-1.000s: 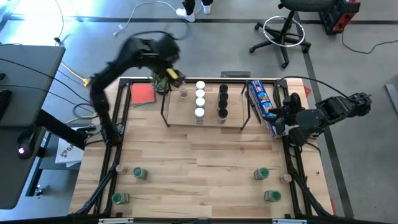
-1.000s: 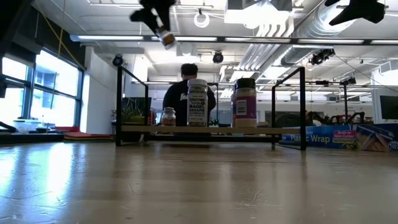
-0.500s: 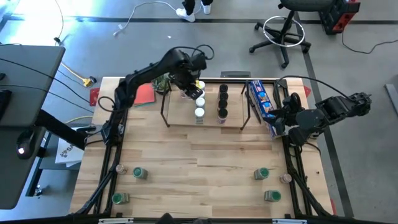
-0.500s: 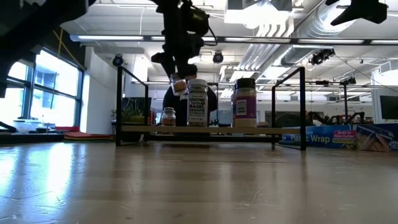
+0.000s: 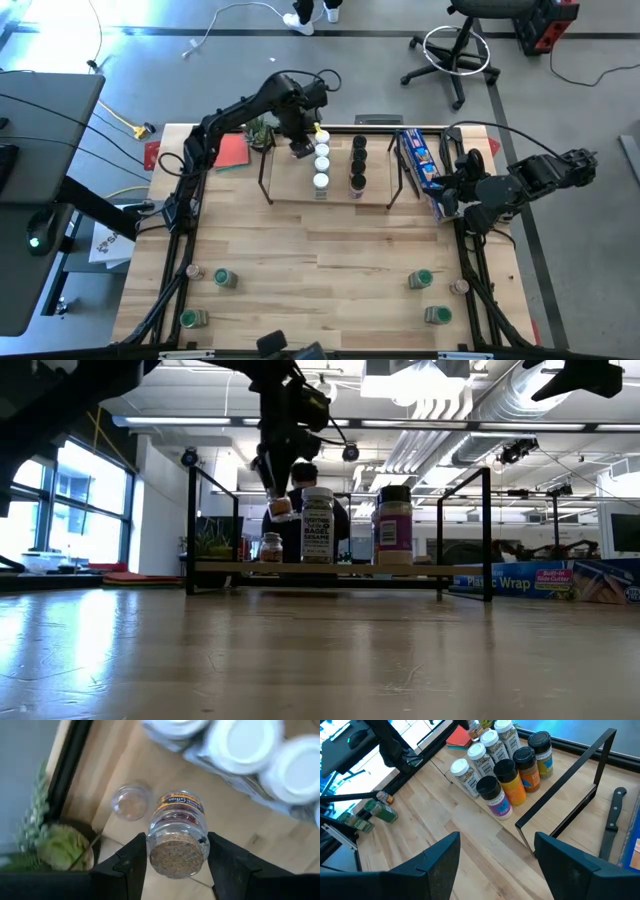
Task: Shelf spices
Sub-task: Put the brown seasoning bottle on the shelf aligned with the other brown seasoning bottles
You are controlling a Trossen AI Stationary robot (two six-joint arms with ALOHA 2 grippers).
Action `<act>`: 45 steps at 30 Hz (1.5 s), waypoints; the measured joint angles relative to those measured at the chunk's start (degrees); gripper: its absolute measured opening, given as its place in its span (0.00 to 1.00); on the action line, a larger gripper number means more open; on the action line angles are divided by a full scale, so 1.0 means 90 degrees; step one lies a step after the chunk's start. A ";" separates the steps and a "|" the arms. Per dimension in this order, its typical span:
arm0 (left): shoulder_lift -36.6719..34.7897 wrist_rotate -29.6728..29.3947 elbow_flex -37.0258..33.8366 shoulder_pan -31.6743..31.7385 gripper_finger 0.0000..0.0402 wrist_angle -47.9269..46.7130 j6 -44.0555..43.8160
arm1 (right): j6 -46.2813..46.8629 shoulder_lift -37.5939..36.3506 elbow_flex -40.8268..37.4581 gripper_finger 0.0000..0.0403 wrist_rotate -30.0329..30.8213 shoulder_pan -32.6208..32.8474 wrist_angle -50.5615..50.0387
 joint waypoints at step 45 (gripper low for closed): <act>0.0005 -0.0509 -0.1470 -0.0252 0.52 0.0878 0.1451 | -0.0016 0.0000 0.0000 0.62 0.0078 0.0000 0.0000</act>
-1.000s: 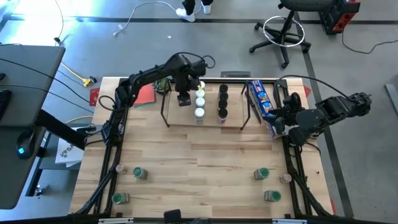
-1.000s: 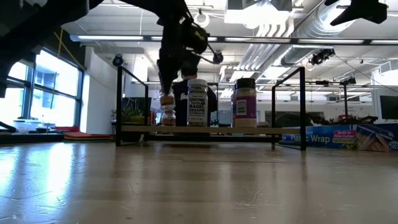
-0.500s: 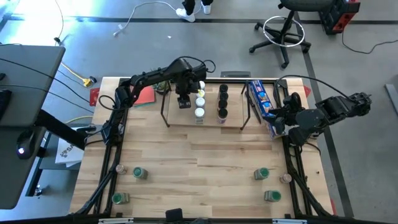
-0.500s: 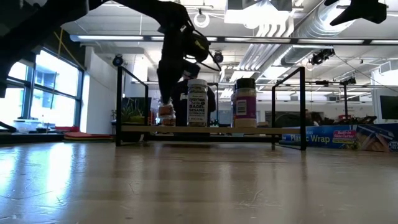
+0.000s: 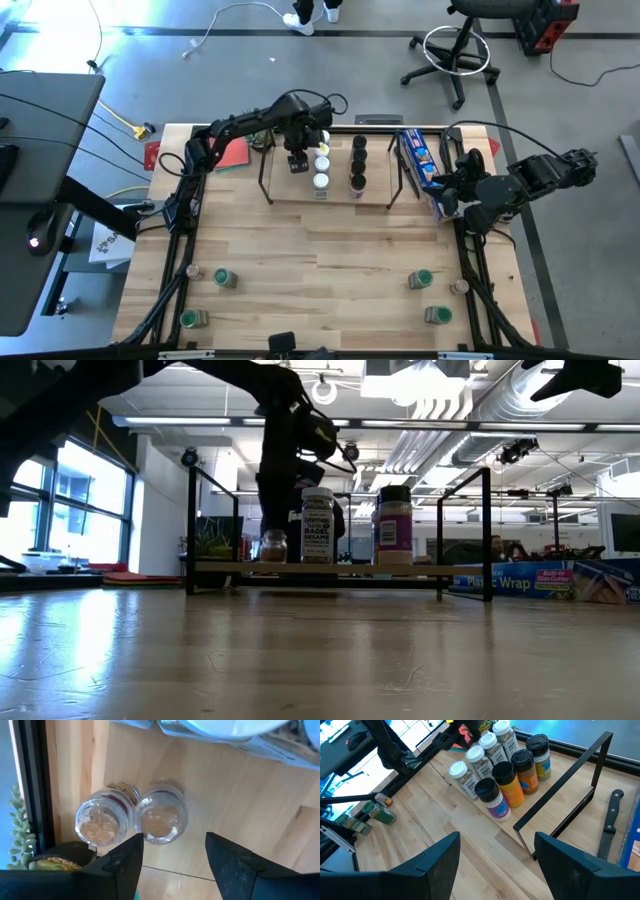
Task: Shelf spices
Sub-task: Put the brown seasoning bottle on the shelf aligned with the other brown seasoning bottles
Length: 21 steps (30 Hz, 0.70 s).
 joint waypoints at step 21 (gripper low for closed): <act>-0.0126 0.0086 0.0606 -0.0028 0.39 -0.0440 -0.0958 | 0.0002 0.0000 0.0000 0.62 0.0000 0.0001 0.0000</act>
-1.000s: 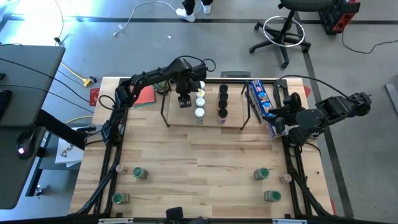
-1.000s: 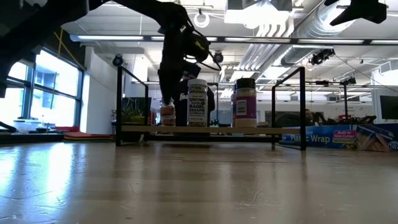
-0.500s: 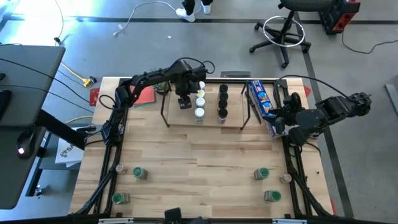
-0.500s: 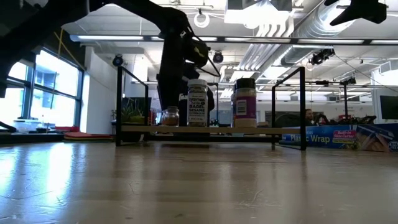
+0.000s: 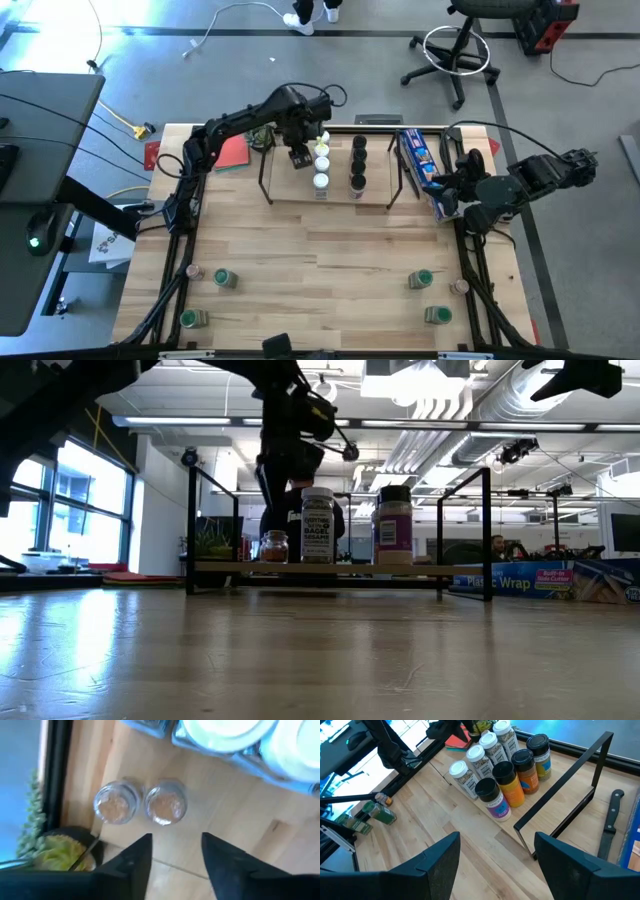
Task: Shelf spices
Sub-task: Put the brown seasoning bottle on the shelf aligned with the other brown seasoning bottles
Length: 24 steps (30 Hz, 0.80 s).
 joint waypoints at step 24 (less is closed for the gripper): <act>0.0520 0.0343 -0.0015 0.0316 0.00 0.0178 0.0346 | 0.0046 0.0002 0.0000 0.62 0.0000 0.0000 0.0117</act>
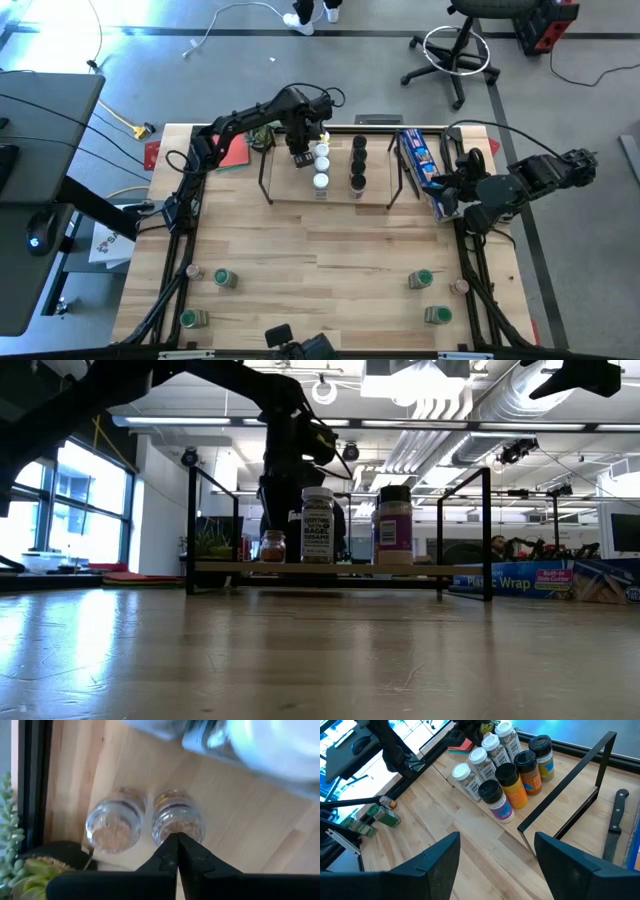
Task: Shelf spices
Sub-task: Put the brown seasoning bottle on the shelf aligned with the other brown seasoning bottles
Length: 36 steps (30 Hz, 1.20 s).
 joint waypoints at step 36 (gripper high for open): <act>-0.2531 0.1081 0.0447 -0.2291 0.00 -0.0599 -0.1938 | -0.1771 -0.0002 0.0000 0.62 0.0105 -0.0002 0.0033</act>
